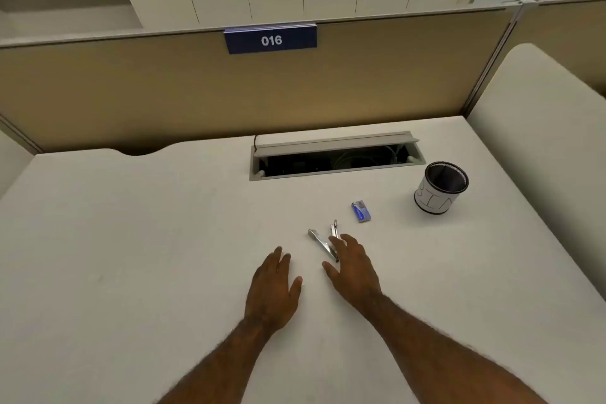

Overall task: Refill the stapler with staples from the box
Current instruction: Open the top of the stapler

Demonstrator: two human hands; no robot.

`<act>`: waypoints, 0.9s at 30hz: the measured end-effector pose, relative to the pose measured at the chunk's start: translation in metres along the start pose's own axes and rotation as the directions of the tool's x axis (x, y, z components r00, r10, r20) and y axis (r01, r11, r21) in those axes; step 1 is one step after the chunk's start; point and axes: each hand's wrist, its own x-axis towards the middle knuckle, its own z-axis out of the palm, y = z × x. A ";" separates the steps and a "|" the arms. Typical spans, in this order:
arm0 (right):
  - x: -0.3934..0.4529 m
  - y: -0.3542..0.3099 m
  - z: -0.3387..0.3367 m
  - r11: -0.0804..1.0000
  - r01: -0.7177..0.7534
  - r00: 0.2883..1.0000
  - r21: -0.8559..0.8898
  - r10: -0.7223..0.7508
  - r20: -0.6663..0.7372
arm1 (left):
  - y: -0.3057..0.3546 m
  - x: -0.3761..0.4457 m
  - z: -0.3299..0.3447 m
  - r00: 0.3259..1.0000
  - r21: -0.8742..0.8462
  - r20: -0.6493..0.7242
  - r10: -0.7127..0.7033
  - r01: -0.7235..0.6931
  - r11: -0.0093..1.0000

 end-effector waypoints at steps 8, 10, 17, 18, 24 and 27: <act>0.026 -0.007 0.008 0.999 -0.031 0.996 -0.044 0.027 -0.088 | 0.007 0.005 0.011 0.997 -0.033 -0.022 0.079 -0.079 0.996; 0.030 -0.007 0.010 1.000 -0.019 0.994 -0.015 0.018 -0.108 | 0.009 0.005 0.013 0.996 -0.091 -0.031 0.084 -0.087 0.992; 0.013 -0.017 0.000 0.872 -0.010 0.997 0.490 0.047 -0.063 | 0.027 -0.003 0.003 0.991 -0.577 -0.058 -0.118 0.063 0.814; 0.008 -0.020 -0.004 0.807 -0.061 0.997 0.587 0.073 0.003 | 0.030 -0.003 0.000 0.984 -0.647 -0.029 -0.173 0.114 0.754; -0.028 -0.035 -0.022 0.359 -0.356 0.928 0.863 0.029 0.370 | 0.039 -0.005 -0.022 0.931 -0.954 0.286 -0.226 0.299 0.026; -0.045 -0.039 -0.024 0.233 -0.465 0.876 0.854 -0.017 0.482 | 0.037 -0.012 -0.030 0.938 -0.961 0.275 -0.213 0.275 -0.032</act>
